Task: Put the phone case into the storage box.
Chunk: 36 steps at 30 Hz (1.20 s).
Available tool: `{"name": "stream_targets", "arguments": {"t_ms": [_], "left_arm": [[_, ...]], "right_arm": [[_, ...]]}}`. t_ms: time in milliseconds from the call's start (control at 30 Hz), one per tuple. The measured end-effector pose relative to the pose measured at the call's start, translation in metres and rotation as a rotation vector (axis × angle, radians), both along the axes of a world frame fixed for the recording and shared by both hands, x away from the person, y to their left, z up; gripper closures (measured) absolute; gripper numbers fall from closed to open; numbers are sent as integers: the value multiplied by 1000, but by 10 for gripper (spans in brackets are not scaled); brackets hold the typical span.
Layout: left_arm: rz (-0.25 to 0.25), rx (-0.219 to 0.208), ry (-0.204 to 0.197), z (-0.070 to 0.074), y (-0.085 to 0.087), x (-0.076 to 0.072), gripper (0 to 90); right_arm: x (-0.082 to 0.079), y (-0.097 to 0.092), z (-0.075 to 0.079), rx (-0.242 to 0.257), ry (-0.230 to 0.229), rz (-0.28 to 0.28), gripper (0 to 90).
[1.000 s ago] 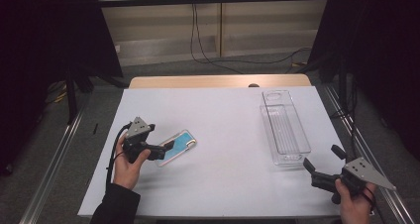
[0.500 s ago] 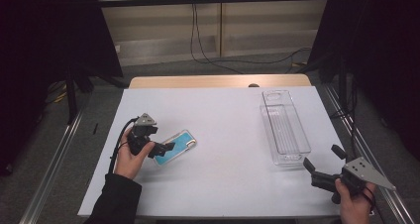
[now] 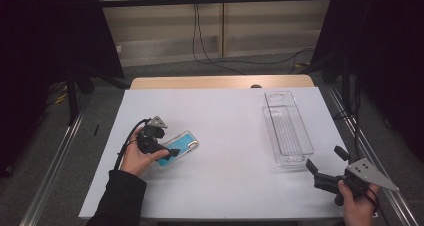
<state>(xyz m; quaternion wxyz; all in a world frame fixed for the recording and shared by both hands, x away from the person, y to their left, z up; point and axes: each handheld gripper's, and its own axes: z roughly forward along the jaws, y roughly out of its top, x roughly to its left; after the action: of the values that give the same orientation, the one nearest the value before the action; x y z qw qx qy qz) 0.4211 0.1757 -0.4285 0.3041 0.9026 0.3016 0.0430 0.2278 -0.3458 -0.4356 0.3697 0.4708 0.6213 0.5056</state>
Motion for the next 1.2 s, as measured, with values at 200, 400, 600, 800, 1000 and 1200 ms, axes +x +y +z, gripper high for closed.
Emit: {"name": "stream_targets", "arguments": {"t_ms": [200, 400, 600, 800, 1000, 1200], "left_arm": [[-9, 22, 26, -3, -3, 2, 60], [-20, 59, 38, -7, -7, 4, 62], [-32, 80, 59, -11, -11, 4, 64], [-47, 113, 64, -18, -15, 5, 66], [-57, 141, 29, -20, -17, 4, 75], [-55, 133, 31, -22, -17, 4, 73]], "right_arm": [[0, 0, 0, -1, -3, -4, 0], [0, 0, 0, -2, -2, -2, 0], [0, 0, 0, -2, -2, 2, 0], [0, 1, 0, -5, -1, 2, 0], [0, 0, 0, -4, -2, -1, 0], [0, 0, 0, -4, -3, 2, 0]]}}
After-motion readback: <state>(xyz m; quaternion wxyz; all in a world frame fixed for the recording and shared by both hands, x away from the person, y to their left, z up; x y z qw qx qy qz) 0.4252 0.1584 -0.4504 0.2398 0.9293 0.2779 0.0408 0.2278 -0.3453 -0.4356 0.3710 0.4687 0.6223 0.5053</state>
